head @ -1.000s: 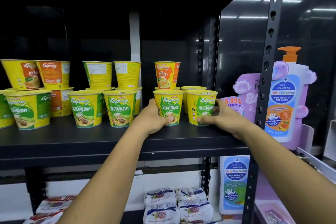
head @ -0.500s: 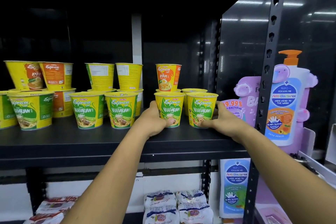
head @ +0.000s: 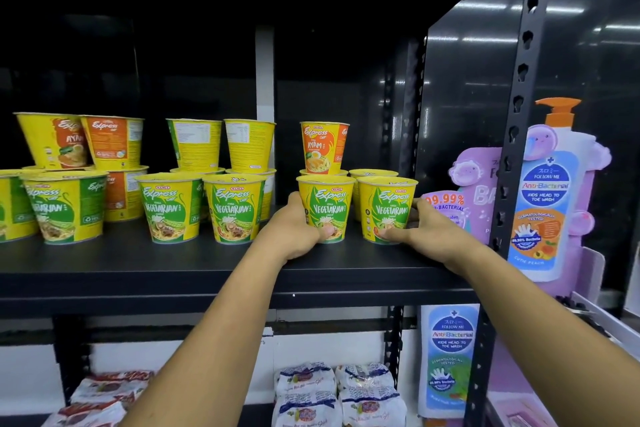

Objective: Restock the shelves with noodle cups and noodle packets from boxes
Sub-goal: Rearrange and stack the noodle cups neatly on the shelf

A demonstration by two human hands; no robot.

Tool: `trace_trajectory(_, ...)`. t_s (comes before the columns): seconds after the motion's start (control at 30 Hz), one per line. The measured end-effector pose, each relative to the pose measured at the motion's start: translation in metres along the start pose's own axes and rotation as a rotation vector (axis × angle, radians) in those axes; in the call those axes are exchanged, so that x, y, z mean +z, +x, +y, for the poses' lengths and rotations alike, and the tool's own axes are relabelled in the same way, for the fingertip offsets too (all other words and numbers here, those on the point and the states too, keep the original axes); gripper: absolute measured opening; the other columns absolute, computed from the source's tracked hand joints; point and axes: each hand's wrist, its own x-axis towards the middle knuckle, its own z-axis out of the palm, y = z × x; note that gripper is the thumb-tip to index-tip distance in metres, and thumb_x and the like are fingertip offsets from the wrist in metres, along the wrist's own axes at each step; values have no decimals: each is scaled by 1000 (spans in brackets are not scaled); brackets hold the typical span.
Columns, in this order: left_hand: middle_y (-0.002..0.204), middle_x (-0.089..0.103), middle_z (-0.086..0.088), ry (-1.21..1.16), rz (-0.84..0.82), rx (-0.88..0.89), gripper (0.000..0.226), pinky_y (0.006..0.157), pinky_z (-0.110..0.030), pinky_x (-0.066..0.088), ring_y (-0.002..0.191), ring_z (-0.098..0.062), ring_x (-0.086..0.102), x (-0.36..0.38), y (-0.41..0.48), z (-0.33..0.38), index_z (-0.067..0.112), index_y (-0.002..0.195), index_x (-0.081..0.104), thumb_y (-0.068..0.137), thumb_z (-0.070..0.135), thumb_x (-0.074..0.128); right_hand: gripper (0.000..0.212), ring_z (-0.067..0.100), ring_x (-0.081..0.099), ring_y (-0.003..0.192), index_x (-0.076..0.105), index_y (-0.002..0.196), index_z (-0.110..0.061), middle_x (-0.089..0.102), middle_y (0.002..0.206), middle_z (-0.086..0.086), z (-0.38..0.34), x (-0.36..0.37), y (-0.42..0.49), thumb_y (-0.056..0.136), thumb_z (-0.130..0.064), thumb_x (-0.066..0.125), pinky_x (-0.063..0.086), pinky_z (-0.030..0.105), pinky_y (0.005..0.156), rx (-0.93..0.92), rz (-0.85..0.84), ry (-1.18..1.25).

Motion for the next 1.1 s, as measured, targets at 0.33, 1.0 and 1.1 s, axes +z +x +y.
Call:
trace_trajectory(0.33,135,61,1,3,5,-7,66,95,-36,44,119,-19,58,1,1,-2,22,139,40,88,33,81,84,13,62,120,45,138,-29,65,130,-9,-2,-1,-4,70,-41,92,45,47,112,19,-3,-13)
trace_trajectory(1.0,137,61,2,-268,57,24,113,105,-44,49,122,-19,60,-2,5,-6,24,159,21,74,38,93,78,23,51,132,53,140,-26,54,148,1,-18,-11,-36,89,-83,37,43,41,105,110,-120,-835)
trace_trajectory(1.1,121,62,9,-220,55,65,91,95,-36,48,113,-15,61,-1,3,-3,24,149,33,78,35,90,84,22,29,152,37,156,-23,32,165,0,-19,-7,-37,94,-80,28,29,47,120,114,-164,-888)
